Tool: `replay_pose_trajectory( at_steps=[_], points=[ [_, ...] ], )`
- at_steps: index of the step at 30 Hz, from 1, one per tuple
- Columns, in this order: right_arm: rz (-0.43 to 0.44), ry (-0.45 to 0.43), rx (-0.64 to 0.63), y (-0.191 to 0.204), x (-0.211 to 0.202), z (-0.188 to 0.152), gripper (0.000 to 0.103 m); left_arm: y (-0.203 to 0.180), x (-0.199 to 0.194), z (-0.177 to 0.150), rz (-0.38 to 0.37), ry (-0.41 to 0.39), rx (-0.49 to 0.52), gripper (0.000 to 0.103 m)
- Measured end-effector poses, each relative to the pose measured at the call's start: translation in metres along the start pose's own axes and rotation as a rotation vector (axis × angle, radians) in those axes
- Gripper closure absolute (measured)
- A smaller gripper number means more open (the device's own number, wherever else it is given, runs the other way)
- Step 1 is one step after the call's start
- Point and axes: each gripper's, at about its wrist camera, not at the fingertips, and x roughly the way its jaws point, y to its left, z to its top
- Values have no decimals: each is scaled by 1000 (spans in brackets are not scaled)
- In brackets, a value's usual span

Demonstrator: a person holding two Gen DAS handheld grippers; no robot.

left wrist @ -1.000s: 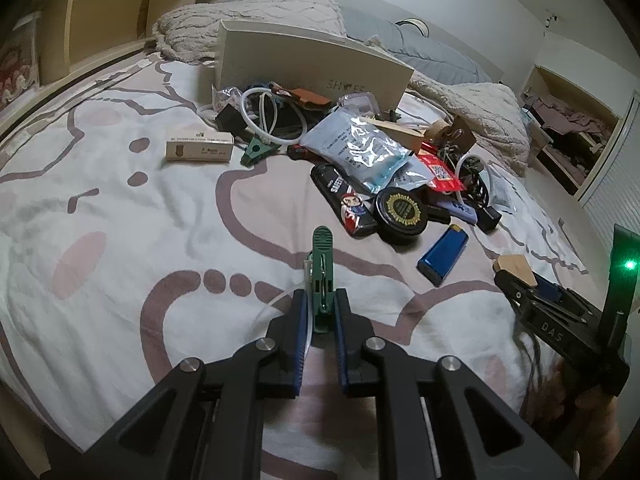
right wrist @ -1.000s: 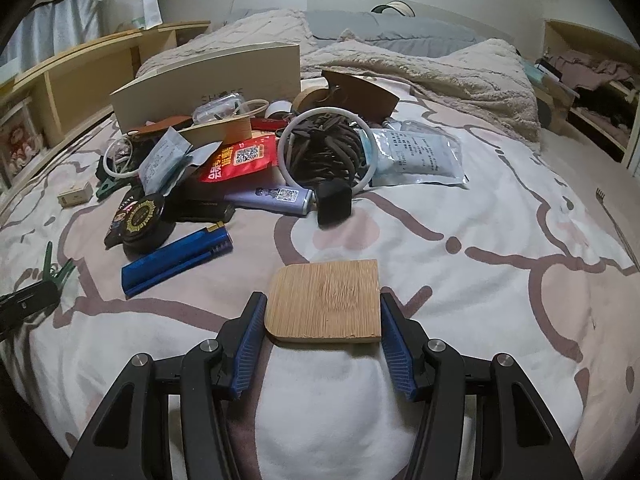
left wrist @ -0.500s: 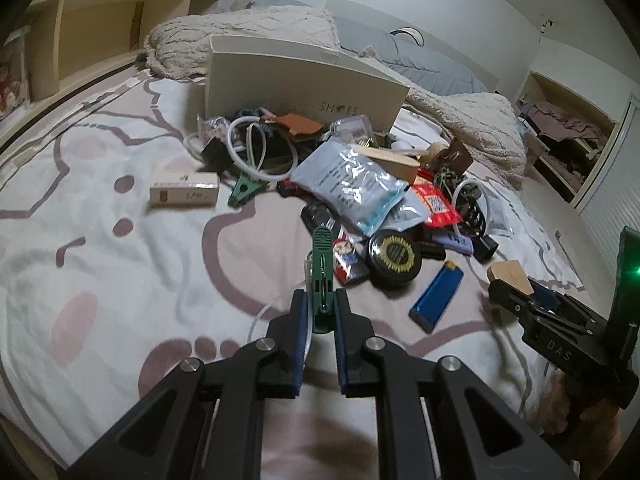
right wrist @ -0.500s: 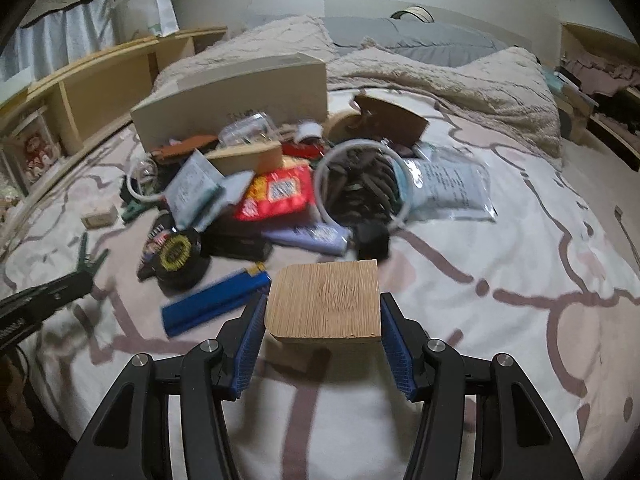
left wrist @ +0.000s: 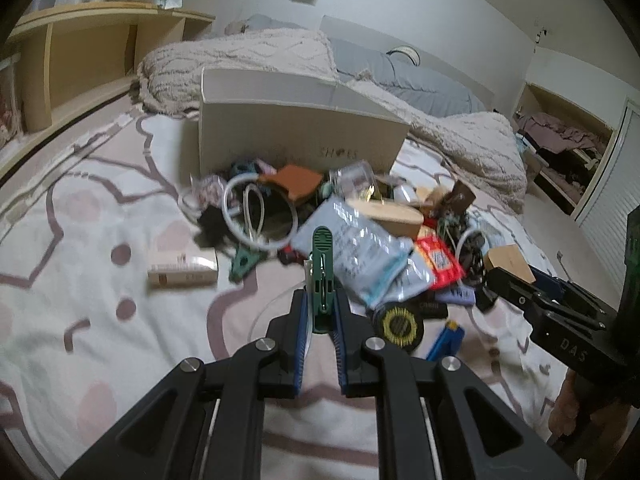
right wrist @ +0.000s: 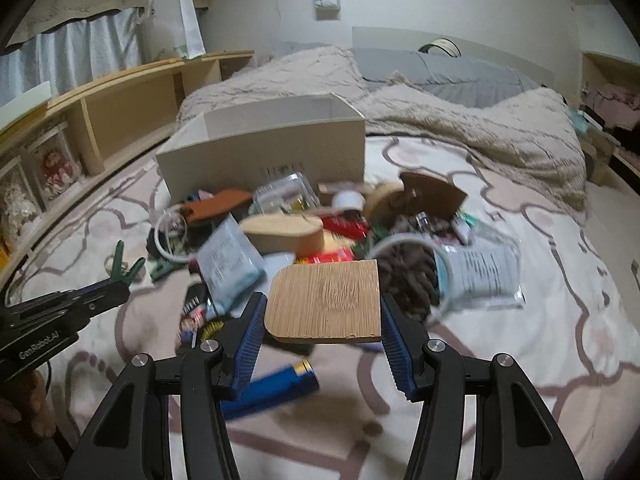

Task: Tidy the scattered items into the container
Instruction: 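Lift the wooden block with the right tool while the left tool lifts the green clothespin, then carry the block and clothespin over the shoe box and lower them inside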

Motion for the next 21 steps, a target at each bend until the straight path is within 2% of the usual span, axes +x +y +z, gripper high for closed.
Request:
replay_pose_trajectory(
  at_steps=[21],
  points=[
    [112, -103, -61, 22, 30, 86, 47, 6, 14, 88, -21, -146, 39, 90]
  ],
)
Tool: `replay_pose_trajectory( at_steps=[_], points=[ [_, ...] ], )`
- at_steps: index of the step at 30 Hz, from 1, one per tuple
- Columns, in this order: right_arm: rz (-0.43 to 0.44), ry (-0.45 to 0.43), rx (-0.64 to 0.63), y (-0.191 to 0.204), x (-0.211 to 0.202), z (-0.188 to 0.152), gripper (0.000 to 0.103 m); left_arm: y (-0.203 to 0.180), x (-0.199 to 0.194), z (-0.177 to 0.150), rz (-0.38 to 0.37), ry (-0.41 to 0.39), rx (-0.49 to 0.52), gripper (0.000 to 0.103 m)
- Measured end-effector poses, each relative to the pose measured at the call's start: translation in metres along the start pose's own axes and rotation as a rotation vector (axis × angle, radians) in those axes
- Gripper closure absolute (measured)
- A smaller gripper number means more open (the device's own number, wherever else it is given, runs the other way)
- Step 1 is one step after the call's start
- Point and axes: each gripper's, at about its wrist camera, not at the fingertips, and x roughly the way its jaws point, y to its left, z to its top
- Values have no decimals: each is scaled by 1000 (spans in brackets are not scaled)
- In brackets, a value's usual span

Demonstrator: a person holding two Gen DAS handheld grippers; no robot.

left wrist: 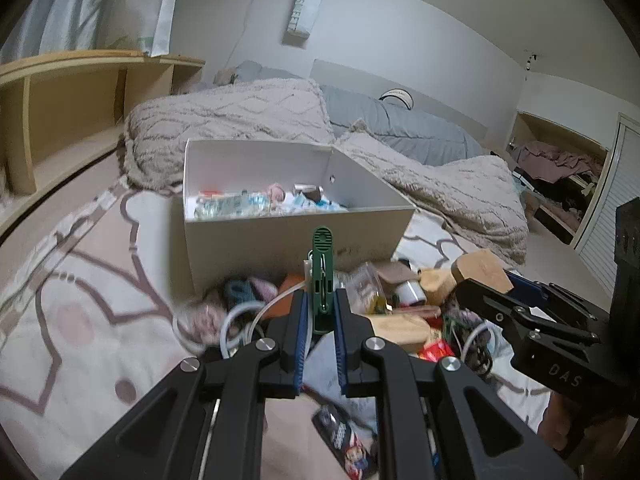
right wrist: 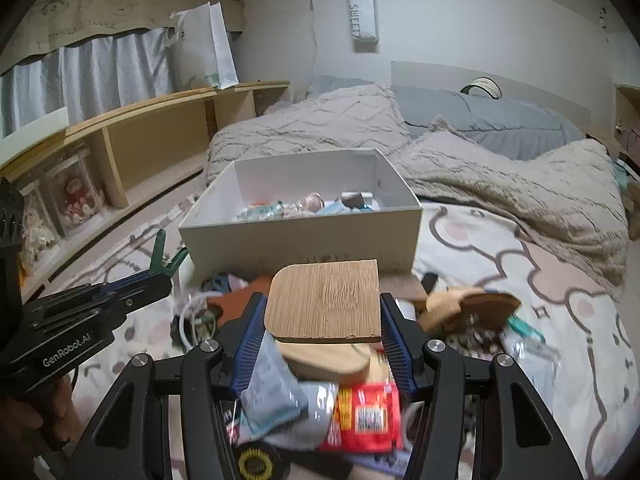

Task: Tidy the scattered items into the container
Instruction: 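Carry the block and clothespin over the shoe box and lower them inside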

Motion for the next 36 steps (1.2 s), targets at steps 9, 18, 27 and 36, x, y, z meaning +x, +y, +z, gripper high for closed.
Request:
replay_pose_trajectory(
  at_steps=[9, 18, 27, 36],
  points=[
    [53, 2, 17, -12, 37, 44, 47, 6, 21, 35, -1, -34, 4, 90],
    [79, 17, 9, -18, 79, 84, 47, 18, 42, 70, 24, -68, 15, 90],
    [81, 42, 21, -28, 123, 120, 47, 31, 71, 109, 62, -97, 35, 90],
    [88, 94, 45, -29, 169, 146, 47, 39, 103, 140, 73, -95, 35, 90]
  ],
)
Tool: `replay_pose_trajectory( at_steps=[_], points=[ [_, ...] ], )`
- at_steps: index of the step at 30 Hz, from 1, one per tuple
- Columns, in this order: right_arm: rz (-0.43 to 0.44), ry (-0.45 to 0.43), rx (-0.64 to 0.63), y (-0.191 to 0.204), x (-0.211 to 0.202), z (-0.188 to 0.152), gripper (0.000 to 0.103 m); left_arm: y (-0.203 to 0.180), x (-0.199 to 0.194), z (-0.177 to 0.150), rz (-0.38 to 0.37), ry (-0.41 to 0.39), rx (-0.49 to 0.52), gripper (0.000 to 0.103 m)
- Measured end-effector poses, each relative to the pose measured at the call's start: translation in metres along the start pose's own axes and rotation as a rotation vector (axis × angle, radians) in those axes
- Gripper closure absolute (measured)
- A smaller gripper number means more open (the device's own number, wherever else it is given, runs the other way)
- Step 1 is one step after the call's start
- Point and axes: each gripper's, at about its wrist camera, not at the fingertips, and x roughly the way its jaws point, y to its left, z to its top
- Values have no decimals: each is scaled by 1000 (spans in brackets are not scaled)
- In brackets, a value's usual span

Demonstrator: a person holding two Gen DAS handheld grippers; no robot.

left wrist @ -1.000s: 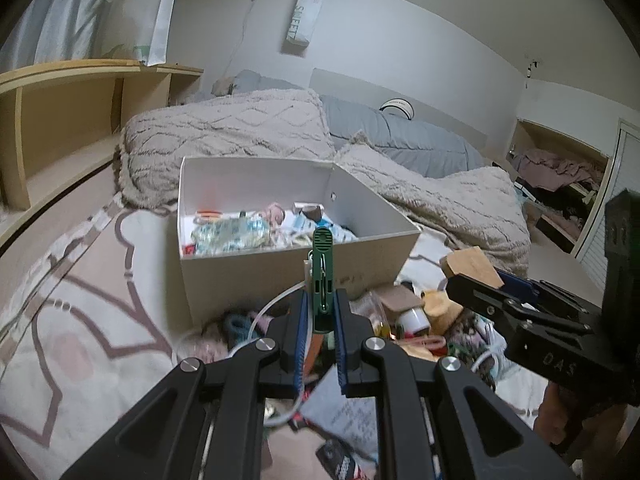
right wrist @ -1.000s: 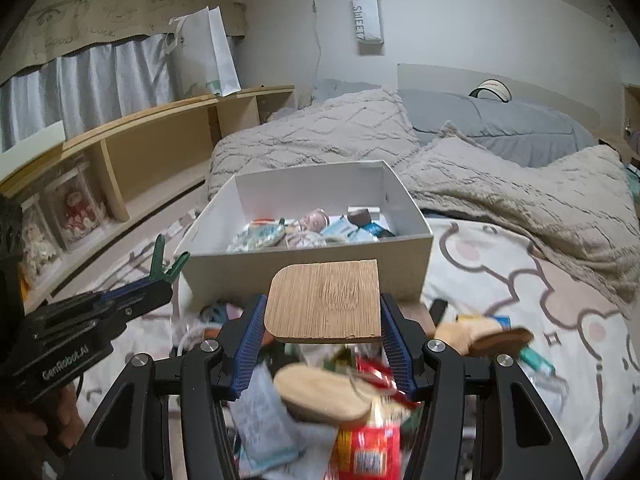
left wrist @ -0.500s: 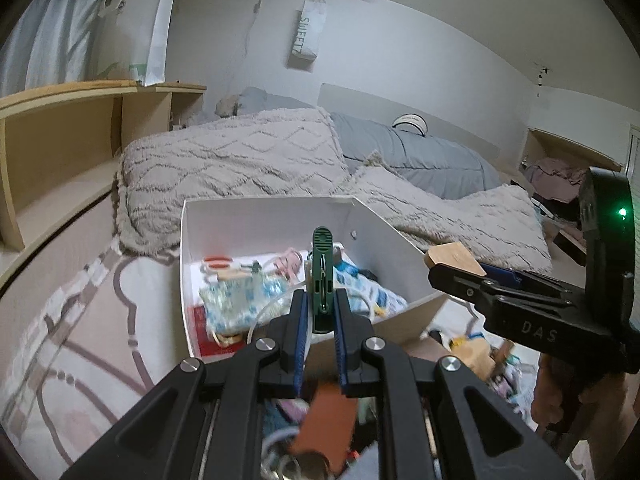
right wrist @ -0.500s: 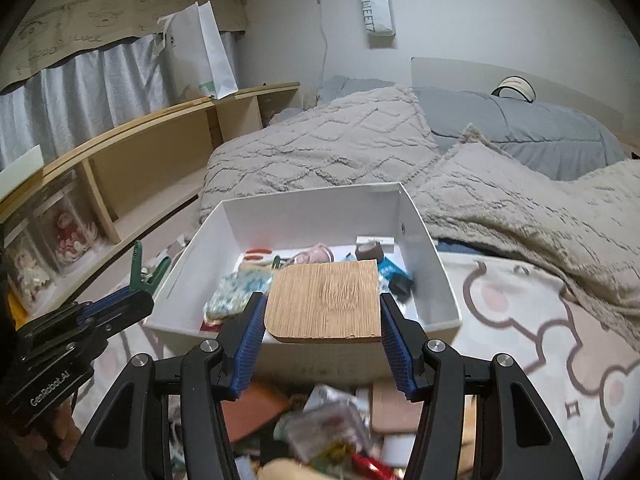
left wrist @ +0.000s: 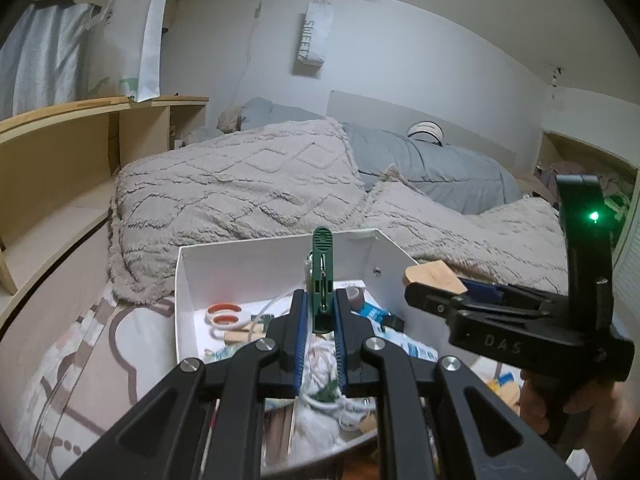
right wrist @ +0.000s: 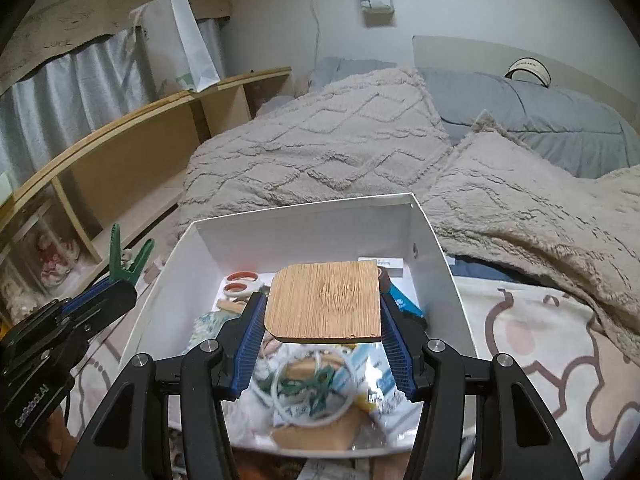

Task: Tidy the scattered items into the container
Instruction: 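Carry the block and clothespin over the shoe box and lower them inside, then open the left tool to drop the green clothespin into the box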

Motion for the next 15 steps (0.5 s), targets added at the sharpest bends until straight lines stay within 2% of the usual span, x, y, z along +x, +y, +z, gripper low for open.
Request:
replay_pose_trajectory(
  at_steps=[6, 11, 15],
  points=[
    [-11, 54, 31, -5, 30, 15, 47, 9, 27, 15, 20, 40, -22, 90],
    [27, 125, 110, -15, 53, 21, 47, 20, 53, 23, 30, 112, -49, 90],
    [26, 162, 153, -19, 68, 22, 47, 26, 72, 26, 52, 167, -52, 90]
  ],
)
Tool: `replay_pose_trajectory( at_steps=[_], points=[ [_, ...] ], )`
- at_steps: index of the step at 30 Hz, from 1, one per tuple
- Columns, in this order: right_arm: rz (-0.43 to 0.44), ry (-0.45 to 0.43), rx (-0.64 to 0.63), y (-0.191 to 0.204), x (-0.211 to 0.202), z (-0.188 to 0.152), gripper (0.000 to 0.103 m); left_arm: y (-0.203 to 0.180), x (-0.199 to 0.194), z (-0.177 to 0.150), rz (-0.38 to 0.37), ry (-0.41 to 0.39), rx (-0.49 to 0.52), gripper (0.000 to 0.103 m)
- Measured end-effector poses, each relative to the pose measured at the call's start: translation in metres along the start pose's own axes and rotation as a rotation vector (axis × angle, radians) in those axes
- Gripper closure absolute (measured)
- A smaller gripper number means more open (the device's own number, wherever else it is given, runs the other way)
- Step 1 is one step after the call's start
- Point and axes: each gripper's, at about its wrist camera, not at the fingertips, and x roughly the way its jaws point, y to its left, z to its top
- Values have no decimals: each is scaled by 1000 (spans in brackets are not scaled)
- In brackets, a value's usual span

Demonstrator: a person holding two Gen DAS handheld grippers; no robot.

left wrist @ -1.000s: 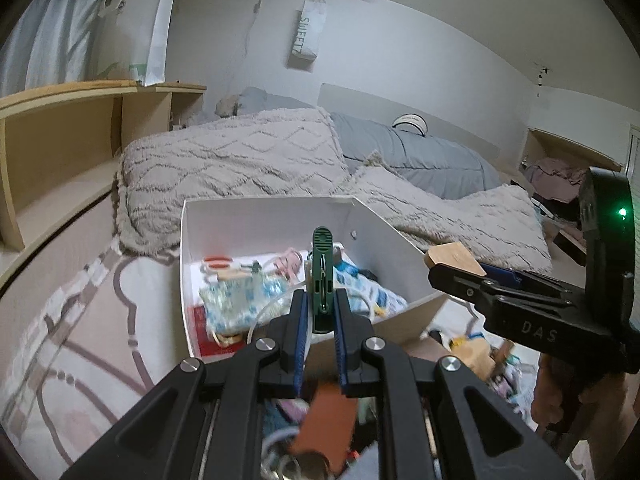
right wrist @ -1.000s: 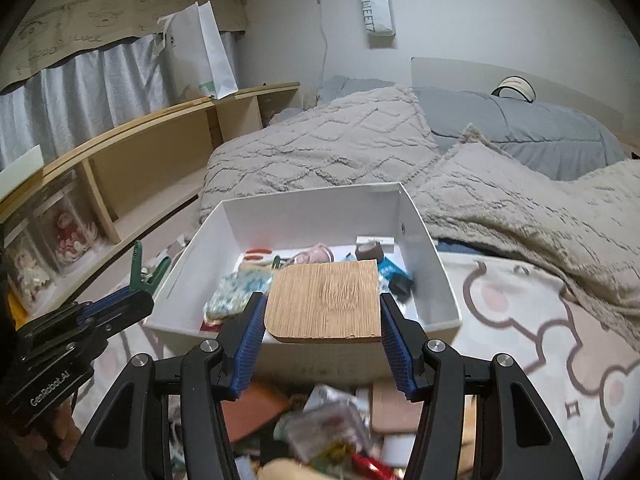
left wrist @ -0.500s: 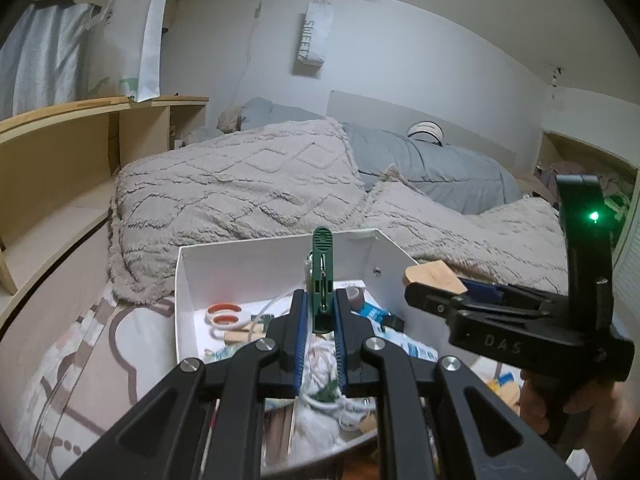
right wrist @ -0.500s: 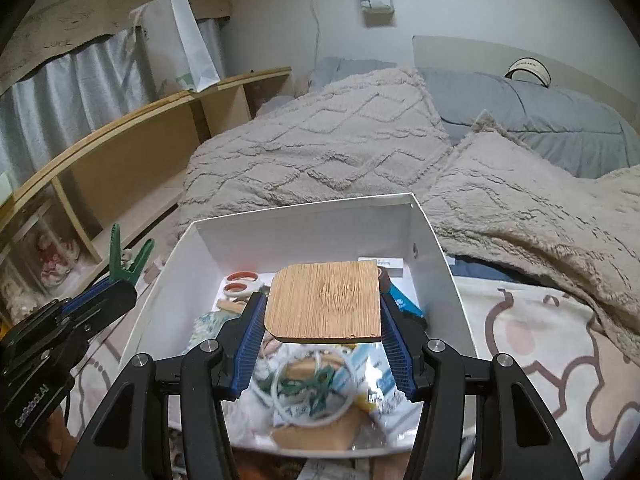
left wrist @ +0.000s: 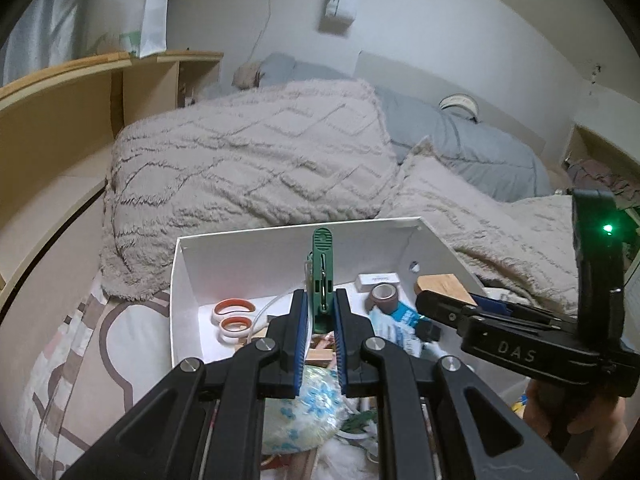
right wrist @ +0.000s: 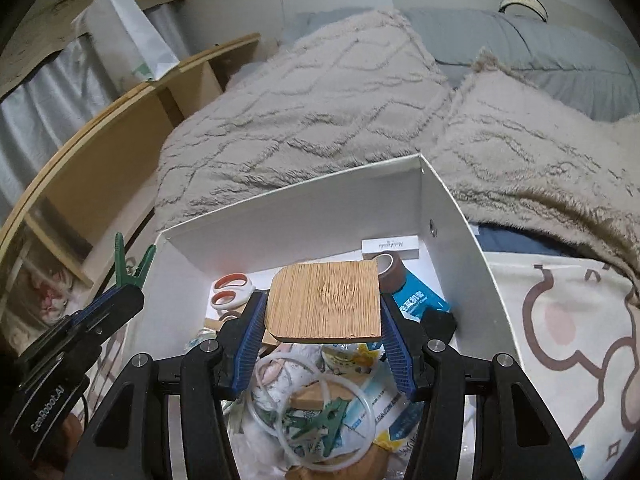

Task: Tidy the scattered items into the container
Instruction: 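Open the left tool to drop the green clothespin into the box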

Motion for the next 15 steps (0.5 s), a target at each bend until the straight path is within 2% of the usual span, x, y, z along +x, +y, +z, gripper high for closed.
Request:
replay_pose_trajectory(
  at_steps=[9, 12, 15],
  points=[
    [-78, 45, -22, -3, 24, -4, 46, 13, 36, 3, 43, 103, -6, 90],
    [-72, 51, -1, -5, 26, -1, 46, 18, 48, 2, 48, 148, -23, 90],
    [-123, 69, -56, 3, 30, -2, 46, 22, 56, -1, 46, 192, -44, 86]
  ],
)
